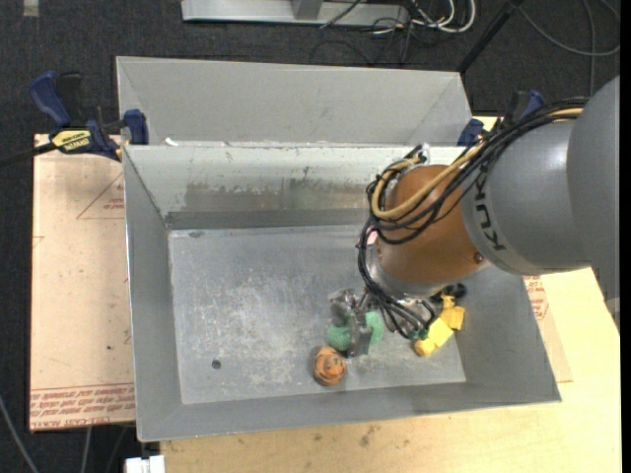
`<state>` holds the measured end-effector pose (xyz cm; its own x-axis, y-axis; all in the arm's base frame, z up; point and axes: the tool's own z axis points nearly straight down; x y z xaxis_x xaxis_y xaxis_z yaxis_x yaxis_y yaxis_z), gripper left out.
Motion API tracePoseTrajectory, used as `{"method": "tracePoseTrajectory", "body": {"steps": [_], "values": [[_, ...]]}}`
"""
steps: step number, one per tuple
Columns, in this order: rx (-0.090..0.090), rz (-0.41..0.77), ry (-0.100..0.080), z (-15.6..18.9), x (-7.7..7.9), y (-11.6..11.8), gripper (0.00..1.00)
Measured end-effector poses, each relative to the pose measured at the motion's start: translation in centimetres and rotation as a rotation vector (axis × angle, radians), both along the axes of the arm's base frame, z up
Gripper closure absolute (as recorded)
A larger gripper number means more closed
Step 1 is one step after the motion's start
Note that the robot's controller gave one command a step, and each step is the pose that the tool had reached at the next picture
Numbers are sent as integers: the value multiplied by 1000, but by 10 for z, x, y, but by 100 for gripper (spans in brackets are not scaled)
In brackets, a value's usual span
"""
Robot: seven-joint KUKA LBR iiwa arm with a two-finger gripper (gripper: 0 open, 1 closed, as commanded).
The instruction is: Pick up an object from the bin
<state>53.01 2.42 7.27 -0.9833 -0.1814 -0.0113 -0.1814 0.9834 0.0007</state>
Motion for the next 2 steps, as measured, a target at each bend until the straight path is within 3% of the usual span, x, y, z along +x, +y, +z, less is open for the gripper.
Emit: {"method": "tracePoseTrajectory", "body": {"steps": [1, 2], "values": [[0, 0, 0, 0, 0, 0, 100], [-1, 0, 9, 97, -4, -4, 100]]}}
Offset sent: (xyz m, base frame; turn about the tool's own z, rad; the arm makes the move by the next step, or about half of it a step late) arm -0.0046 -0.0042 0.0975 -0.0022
